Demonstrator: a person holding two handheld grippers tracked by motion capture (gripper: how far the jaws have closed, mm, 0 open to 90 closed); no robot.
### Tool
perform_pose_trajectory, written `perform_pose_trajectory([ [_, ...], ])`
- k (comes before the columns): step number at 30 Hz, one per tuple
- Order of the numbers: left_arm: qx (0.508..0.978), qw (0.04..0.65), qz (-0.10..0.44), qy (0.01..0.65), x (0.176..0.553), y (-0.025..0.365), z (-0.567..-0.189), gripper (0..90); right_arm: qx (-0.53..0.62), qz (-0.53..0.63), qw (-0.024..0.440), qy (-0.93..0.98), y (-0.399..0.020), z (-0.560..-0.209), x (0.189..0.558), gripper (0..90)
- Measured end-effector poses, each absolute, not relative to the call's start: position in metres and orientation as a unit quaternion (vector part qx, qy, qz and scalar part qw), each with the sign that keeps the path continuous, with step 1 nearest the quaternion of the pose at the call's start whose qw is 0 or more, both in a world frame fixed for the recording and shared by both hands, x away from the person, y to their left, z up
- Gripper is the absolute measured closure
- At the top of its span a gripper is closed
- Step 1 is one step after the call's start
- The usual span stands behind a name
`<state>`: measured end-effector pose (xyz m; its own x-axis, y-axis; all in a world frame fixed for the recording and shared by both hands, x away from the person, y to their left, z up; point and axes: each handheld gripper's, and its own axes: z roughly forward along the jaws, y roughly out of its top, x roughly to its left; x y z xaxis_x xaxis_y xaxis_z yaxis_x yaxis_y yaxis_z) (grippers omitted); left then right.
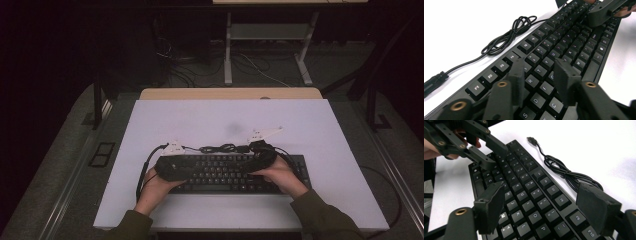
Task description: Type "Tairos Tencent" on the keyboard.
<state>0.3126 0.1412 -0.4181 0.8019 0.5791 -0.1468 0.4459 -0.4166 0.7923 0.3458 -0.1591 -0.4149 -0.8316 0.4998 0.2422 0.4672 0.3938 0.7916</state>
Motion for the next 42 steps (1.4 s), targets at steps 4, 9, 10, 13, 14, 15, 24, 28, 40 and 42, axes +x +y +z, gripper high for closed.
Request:
perform_pose_trajectory([
  [4, 0.838, 0.448, 0.077, 0.303, 0.311, 0.143, -0.418, 47.1, 0.289, 0.466, 0.021, 0.836, -0.161, -0.415, 0.344, 26.2],
  [9, 0.834, 0.454, 0.079, 0.302, 0.309, 0.146, -0.418, 37.9, 0.293, 0.467, 0.025, 0.834, -0.165, -0.413, 0.341, 31.9],
  [10, 0.835, 0.454, 0.08, 0.301, 0.309, 0.147, -0.417, 36.0, 0.293, 0.467, 0.026, 0.834, -0.166, -0.413, 0.341, 33.1],
  [13, 0.832, 0.456, 0.083, 0.304, 0.308, 0.147, -0.417, 30.5, 0.294, 0.468, 0.029, 0.833, -0.169, -0.413, 0.338, 37.3],
  [14, 0.83, 0.458, 0.085, 0.306, 0.307, 0.148, -0.418, 28.7, 0.293, 0.468, 0.028, 0.833, -0.17, -0.413, 0.337, 38.7],
  [15, 0.831, 0.457, 0.085, 0.306, 0.307, 0.148, -0.417, 26.9, 0.294, 0.469, 0.031, 0.832, -0.171, -0.413, 0.336, 40.2],
  [24, 0.822, 0.467, 0.086, 0.313, 0.306, 0.152, -0.419, 14.3, 0.282, 0.464, 0.034, 0.839, -0.169, -0.415, 0.331, 56.0],
  [28, 0.821, 0.468, 0.09, 0.314, 0.305, 0.155, -0.418, 12.2, 0.281, 0.462, 0.033, 0.84, -0.167, -0.418, 0.333, 64.2],
  [40, 0.816, 0.473, 0.093, 0.318, 0.304, 0.158, -0.417, 8.2, 0.272, 0.441, 0.022, 0.855, -0.158, -0.427, 0.334, 89.3],
  [42, 0.817, 0.473, 0.093, 0.317, 0.304, 0.158, -0.417, 7.6, 0.269, 0.439, 0.021, 0.857, -0.156, -0.427, 0.334, 89.4],
])
